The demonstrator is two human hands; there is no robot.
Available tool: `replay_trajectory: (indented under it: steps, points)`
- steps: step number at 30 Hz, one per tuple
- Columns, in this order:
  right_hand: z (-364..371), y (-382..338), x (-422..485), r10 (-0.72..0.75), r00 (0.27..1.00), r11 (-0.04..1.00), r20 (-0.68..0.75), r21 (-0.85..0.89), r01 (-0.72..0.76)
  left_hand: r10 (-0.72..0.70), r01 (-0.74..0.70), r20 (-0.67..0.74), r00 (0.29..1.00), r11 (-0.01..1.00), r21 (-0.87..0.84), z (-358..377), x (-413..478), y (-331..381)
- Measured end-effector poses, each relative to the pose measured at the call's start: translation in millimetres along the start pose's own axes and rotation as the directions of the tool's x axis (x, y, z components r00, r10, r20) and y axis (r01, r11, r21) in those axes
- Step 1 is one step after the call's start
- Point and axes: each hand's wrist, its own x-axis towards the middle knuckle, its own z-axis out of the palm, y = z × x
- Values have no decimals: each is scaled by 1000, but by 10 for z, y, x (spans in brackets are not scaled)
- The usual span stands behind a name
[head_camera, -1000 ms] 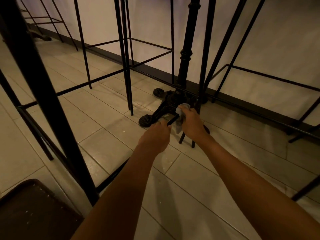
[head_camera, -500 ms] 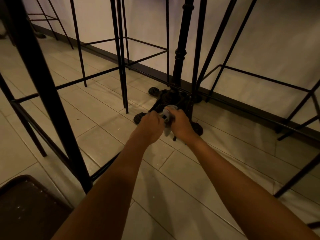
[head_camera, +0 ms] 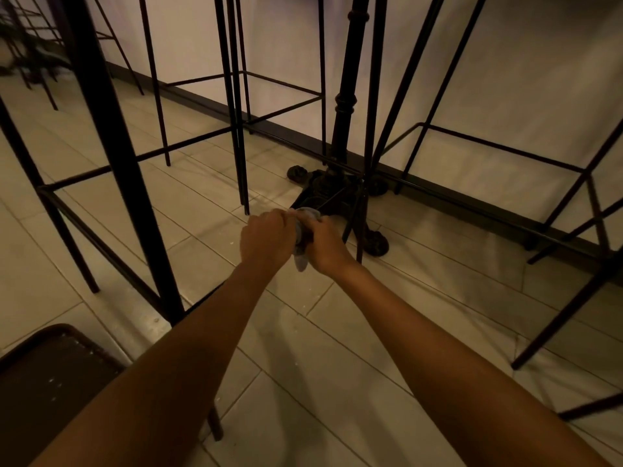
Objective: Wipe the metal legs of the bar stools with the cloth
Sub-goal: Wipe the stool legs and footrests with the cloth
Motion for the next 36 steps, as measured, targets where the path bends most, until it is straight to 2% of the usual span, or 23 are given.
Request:
replay_trajectory:
  steps: [2, 4, 7, 9, 13, 15, 18, 22, 26, 31, 36]
  points:
    - [21, -21, -54, -12, 999, 999, 32, 42, 11, -94, 96, 75, 993, 995, -26, -30, 12, 56]
    - [74, 27, -64, -51, 997, 998, -60, 39, 53, -158, 169, 153, 976, 984, -64, -36, 55, 63]
    - [141, -11, -104, -5, 999, 989, 52, 151, -3, -243, 283, 223, 944, 944, -169, -79, 80, 5]
    - [154, -33, -148, 0, 994, 988, 113, 152, -18, -283, 348, 257, 924, 901, -259, -119, 64, -12]
    - [115, -89, -234, -42, 999, 965, 20, 259, 36, -331, 424, 281, 901, 810, -405, -205, 27, -21]
    - [39, -170, -330, -21, 999, 928, 34, 373, 7, -353, 456, 295, 888, 755, -470, -226, 11, -43]
    - [36, -123, -417, -42, 999, 889, -6, 457, 40, -351, 434, 256, 901, 760, -484, -261, -32, -54]
    - [52, -134, -482, 58, 998, 832, 4, 553, -50, -245, 270, 115, 963, 881, -388, -296, -231, 42]
    - [19, -153, -600, 116, 993, 758, 19, 645, -101, -180, 160, -6, 984, 888, -432, -331, -457, 85]
    - [50, -67, -769, 164, 983, 687, 81, 705, -173, -160, 165, 49, 986, 881, -443, -389, -645, 77]
    - [57, -35, -1043, 234, 926, 657, 296, 654, -375, -170, 241, 181, 969, 818, -522, -422, -842, -44]
